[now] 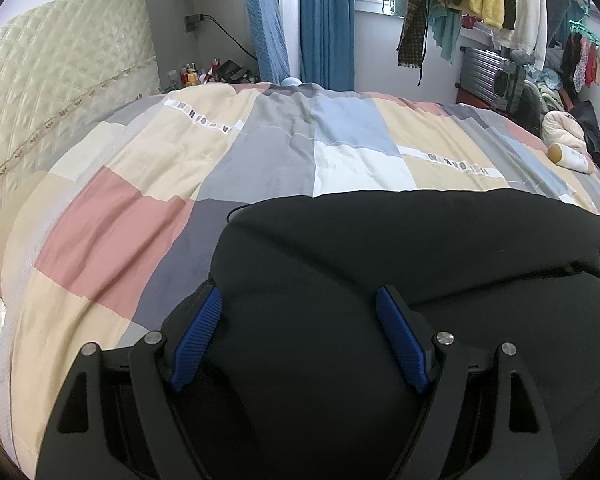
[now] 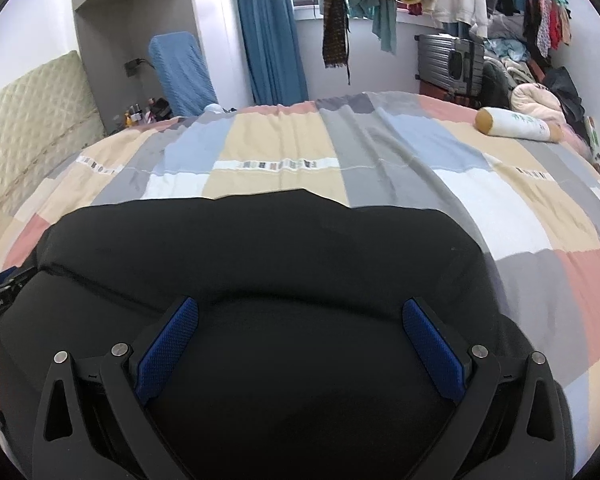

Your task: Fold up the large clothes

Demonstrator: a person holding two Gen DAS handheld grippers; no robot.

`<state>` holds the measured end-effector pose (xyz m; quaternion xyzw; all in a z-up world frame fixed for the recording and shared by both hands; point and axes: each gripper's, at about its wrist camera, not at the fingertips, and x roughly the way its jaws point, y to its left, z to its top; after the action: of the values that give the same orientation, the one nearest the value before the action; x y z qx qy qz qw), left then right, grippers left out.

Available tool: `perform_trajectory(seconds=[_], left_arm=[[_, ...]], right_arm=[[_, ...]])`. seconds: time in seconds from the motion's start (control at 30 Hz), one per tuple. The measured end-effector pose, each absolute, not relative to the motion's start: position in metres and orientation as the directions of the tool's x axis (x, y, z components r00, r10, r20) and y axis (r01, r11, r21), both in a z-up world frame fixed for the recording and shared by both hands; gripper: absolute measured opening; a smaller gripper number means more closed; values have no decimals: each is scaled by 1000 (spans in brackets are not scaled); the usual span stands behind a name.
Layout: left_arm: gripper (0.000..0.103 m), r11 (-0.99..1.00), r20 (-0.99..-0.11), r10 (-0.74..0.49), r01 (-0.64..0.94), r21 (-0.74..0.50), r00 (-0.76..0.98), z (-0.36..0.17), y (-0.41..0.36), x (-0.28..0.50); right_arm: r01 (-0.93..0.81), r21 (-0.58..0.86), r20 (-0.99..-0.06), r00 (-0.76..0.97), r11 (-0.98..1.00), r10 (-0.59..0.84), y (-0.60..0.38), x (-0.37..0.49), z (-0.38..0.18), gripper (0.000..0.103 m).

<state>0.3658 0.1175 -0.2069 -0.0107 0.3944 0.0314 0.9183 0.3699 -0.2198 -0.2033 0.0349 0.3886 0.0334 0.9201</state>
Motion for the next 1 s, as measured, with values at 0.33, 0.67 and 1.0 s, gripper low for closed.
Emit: perform_trajectory(seconds=[0.33, 0.67, 1.0], left_arm=[[83, 998, -718, 44, -56, 8, 695, -203, 128, 344], [84, 997, -691, -7, -45, -58, 723, -134, 120, 301], [89, 998, -607, -53, 18, -64, 793, -21, 92, 234]], right_arm=[[38, 122, -731, 680, 992, 63, -266, 341, -207, 103], [48, 160, -673, 736, 986, 74, -268, 299, -146, 103], [-62, 89, -498, 862, 994, 99, -230, 226, -6, 103]])
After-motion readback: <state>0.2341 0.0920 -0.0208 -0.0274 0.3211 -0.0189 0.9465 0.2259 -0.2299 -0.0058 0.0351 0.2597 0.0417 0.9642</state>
